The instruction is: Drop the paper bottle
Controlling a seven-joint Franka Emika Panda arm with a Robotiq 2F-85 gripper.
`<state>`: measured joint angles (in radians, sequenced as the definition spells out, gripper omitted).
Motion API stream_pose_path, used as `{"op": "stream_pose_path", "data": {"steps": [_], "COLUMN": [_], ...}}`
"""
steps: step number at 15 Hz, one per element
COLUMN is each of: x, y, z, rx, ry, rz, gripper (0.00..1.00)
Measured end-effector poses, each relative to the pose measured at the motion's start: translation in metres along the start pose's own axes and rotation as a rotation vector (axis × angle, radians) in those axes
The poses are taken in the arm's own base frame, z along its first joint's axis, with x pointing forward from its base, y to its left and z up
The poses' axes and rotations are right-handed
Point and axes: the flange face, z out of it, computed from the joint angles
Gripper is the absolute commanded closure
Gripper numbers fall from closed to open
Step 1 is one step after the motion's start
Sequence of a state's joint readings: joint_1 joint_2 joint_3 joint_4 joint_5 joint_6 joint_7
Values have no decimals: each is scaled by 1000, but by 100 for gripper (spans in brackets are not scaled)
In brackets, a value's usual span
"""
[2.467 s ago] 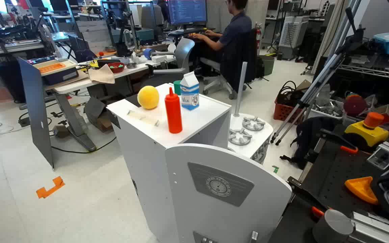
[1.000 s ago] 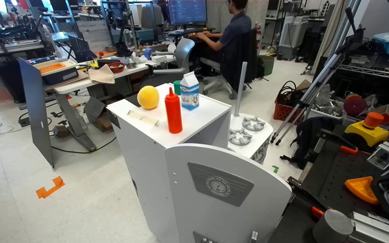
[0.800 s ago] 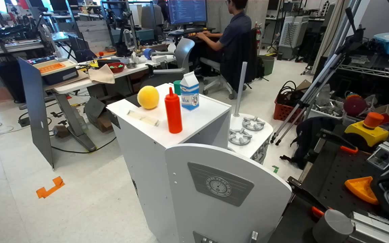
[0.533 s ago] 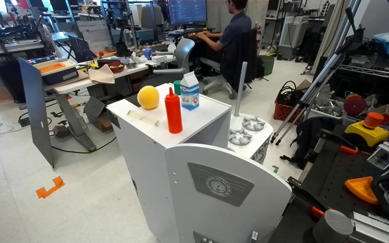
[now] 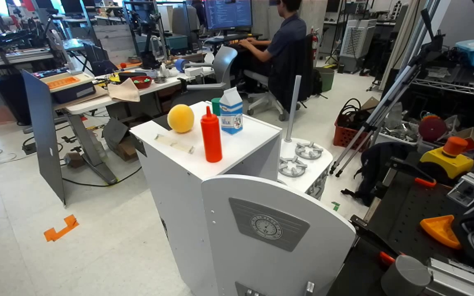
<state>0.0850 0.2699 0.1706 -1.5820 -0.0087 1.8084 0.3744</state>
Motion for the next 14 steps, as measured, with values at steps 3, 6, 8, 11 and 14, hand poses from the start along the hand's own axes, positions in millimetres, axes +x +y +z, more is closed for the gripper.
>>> {"op": "stream_pose_path", "data": {"steps": [3, 6, 8, 11, 14], "x": [42, 75, 92, 109, 116], "y": [-9, -11, -9, -7, -7], "z": [29, 52, 68, 91, 108], "rx": [46, 74, 79, 71, 59], "ry": [-26, -34, -49, -85, -131], "rz": [41, 95, 129, 164, 182], "gripper": [0, 0, 0, 0, 0]}}
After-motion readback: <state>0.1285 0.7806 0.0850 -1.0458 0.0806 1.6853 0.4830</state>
